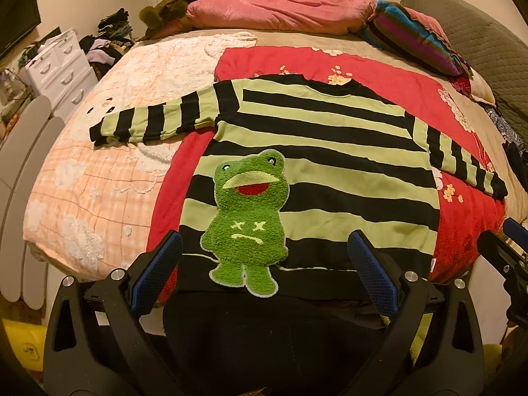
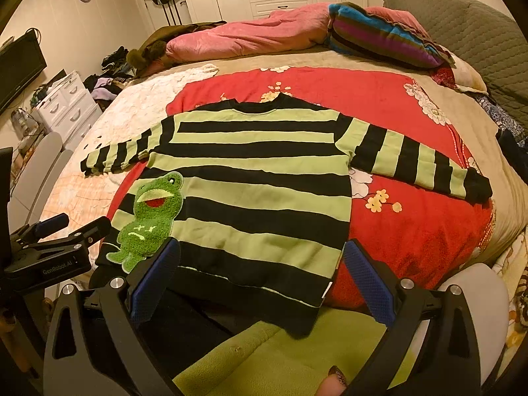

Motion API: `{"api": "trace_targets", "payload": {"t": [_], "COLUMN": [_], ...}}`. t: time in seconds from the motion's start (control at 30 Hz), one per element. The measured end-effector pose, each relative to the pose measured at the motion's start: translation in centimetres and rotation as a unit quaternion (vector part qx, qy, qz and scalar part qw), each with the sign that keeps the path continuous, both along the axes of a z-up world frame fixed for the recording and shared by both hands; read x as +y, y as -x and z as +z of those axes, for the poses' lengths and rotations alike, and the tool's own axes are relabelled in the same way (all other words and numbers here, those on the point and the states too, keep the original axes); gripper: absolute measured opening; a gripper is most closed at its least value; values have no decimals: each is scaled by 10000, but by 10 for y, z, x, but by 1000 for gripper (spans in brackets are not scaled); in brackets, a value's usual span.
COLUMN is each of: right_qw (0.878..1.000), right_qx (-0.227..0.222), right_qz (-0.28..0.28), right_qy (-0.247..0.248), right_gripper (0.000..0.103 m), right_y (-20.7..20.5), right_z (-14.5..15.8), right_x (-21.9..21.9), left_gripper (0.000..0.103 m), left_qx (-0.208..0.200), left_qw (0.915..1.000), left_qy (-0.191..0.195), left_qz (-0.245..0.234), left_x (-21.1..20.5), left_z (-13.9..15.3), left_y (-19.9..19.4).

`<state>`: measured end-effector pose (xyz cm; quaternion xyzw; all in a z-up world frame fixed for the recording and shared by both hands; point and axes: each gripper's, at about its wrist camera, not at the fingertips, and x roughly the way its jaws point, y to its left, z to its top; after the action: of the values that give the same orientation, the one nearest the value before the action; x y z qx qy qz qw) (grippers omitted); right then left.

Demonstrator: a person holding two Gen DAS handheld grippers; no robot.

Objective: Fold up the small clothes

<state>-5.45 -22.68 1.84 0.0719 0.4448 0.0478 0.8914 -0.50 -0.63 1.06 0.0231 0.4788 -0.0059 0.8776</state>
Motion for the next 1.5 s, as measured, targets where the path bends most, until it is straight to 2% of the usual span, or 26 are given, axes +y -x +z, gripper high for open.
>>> {"api": "trace_targets", "payload": {"t": [0.73, 1.03, 1.5], "right_qw": [10000, 9999, 9988], "right_qx": [11, -129, -218], "right_qz": [-32, 18, -334], "right_qy": [-23, -78, -268], "right_gripper": [99, 99, 99], "right_y": [0, -1, -30], "right_z": [-1, 1, -3], "right_x": [-3, -4, -28], "left_gripper": [94, 94, 94], "left_qx": [-23, -49, -39], "left_qw": [10000, 10000, 10000], "left_qy": [0, -43, -76], "left_qz": [-6, 20, 20], "left_x": [-1, -1, -11], "left_z": [0, 0, -8], "left_y": [1, 1, -28]}}
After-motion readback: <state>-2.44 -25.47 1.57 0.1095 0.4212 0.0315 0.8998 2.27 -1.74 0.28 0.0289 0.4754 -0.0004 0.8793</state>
